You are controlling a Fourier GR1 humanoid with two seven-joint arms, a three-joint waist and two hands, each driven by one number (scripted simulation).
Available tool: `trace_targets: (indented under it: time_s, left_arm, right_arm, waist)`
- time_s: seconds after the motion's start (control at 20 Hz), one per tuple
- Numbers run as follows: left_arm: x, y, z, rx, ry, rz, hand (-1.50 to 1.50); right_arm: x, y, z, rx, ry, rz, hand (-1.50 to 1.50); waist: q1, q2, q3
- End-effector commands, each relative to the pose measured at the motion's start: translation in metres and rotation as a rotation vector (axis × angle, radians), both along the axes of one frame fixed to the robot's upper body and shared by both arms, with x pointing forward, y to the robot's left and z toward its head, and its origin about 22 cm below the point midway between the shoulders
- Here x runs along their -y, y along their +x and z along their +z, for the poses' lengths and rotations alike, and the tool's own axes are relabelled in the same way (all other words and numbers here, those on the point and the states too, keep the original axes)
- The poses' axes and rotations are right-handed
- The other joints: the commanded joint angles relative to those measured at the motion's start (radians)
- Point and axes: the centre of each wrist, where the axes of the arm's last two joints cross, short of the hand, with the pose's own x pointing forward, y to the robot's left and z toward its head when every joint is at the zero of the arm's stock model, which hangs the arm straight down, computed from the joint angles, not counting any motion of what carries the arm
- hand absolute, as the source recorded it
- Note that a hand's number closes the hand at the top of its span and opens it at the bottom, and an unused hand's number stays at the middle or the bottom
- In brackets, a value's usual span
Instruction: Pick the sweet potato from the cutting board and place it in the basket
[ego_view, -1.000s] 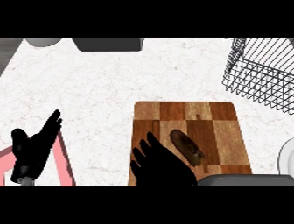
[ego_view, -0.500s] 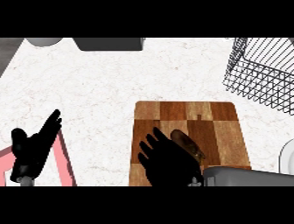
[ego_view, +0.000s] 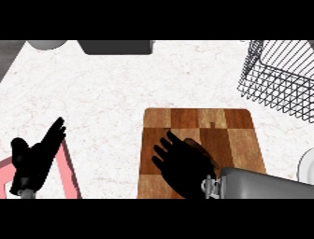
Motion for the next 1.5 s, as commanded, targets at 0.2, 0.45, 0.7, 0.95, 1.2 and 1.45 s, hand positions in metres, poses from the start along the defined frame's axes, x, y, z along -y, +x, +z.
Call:
trace_targets:
  time_s: [0.2, 0.45, 0.7, 0.95, 1.2, 1.45]
  left_arm:
    - [-0.006, -0.024, -0.036, -0.197, -0.02, 0.033, 0.0]
    - [0.0, -0.015, -0.034, -0.191, -0.017, 0.035, 0.0]
    - [0.002, -0.021, -0.031, -0.193, -0.017, 0.032, 0.0]
    - [0.012, -0.024, -0.043, -0.203, -0.019, 0.023, 0.0]
    - [0.009, -0.039, -0.046, -0.195, -0.007, 0.021, 0.0]
    - [-0.015, -0.019, -0.033, -0.196, -0.029, 0.035, 0.0]
  right_arm:
    - [0.014, 0.016, -0.028, 0.049, -0.107, -0.016, -1.5]
    - [-0.006, 0.007, -0.042, 0.061, -0.109, -0.021, -1.5]
    - [0.025, 0.019, -0.046, 0.034, -0.099, -0.006, -1.5]
    - [0.022, 0.034, -0.056, 0.032, -0.084, -0.022, -1.5]
    - [0.012, 0.021, -0.073, 0.025, -0.088, 0.037, 1.5]
    - [0.023, 0.024, -0.076, 0.103, -0.116, 0.156, 1.5]
  waist:
    - [0.0, 0.011, -0.017]
    - [-0.006, 0.01, -0.017]
    - [-0.008, 0.008, -0.017]
    - [-0.007, 0.011, -0.017]
    - [0.002, 0.009, -0.017]
    - [-0.005, 0.009, -0.017]
